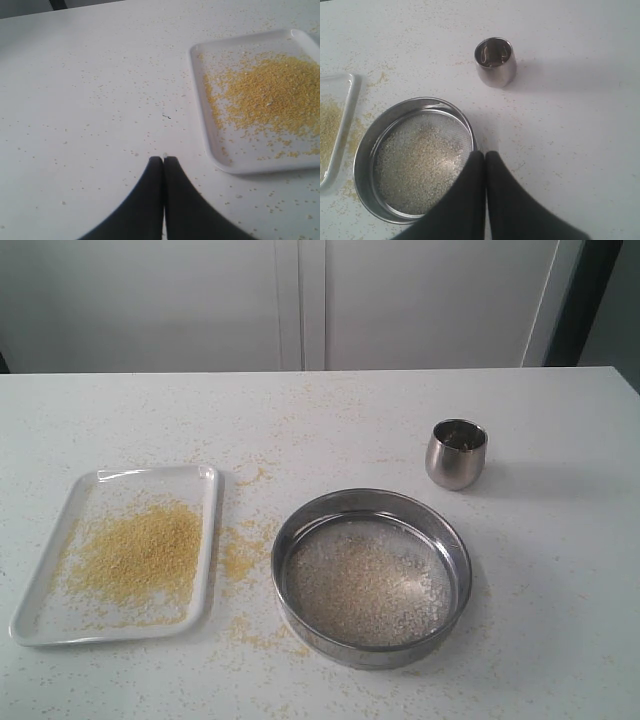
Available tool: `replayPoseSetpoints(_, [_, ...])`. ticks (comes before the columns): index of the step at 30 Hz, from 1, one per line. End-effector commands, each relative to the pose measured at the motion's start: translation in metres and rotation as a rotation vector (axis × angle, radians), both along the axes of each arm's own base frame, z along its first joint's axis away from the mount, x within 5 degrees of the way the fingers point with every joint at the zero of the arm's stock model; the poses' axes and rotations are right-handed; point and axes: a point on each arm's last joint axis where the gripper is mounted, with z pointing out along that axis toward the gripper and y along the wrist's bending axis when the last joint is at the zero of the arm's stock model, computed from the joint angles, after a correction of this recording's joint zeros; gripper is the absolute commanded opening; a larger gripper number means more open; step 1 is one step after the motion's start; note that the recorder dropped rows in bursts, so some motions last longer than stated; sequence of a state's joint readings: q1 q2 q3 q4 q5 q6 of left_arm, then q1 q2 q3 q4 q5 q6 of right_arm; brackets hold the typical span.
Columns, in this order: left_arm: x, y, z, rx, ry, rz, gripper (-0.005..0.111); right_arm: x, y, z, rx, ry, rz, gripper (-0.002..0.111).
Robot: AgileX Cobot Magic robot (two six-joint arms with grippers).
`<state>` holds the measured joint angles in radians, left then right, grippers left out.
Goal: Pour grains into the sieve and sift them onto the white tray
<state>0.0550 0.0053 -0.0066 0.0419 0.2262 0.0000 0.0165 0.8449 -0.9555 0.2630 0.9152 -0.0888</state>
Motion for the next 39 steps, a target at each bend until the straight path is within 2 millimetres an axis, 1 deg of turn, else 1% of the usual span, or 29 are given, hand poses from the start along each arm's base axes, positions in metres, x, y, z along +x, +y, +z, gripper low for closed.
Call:
replayPoseSetpoints(1, [0.000,0.000,-0.002,-0.010,0.001,0.002,0.000,-0.011,-0.001,0.006,-0.008,-0.043,-0.004,0.000])
replayPoseSetpoints(7, [0.000,0.000,-0.002,-0.010,0.001,0.002,0.000,-0.036,-0.003,0.018,-0.027,-0.139,-0.010,0.000])
replayPoseSetpoints(14, [0.000,0.000,-0.002,-0.010,0.001,0.002,0.000,-0.073,-0.013,0.029,-0.155,-0.276,-0.057,0.000])
replayPoseSetpoints(21, [0.000,0.000,-0.002,-0.010,0.001,0.002,0.000,-0.106,-0.016,0.036,-0.177,-0.394,-0.078,0.000])
replayPoseSetpoints(24, [0.000,0.000,-0.002,-0.010,0.001,0.002,0.000,-0.117,-0.016,0.035,-0.176,-0.431,-0.081,0.000])
replayPoseSetpoints(27, [0.000,0.000,-0.002,-0.010,0.001,0.002,0.000,-0.124,-0.016,0.026,-0.174,-0.454,-0.085,0.000])
replayPoseSetpoints(29, [0.000,0.000,-0.002,-0.010,0.001,0.002,0.000,-0.128,-0.016,0.017,-0.174,-0.457,-0.085,0.000])
replayPoseSetpoints(34, [0.000,0.000,-0.002,-0.010,0.001,0.002,0.000,-0.138,-0.016,-0.013,-0.174,-0.448,-0.085,0.000])
replayPoseSetpoints(39, [0.000,0.000,-0.002,-0.010,0.001,0.002,0.000,-0.146,-0.016,-0.048,-0.174,-0.440,-0.084,0.000])
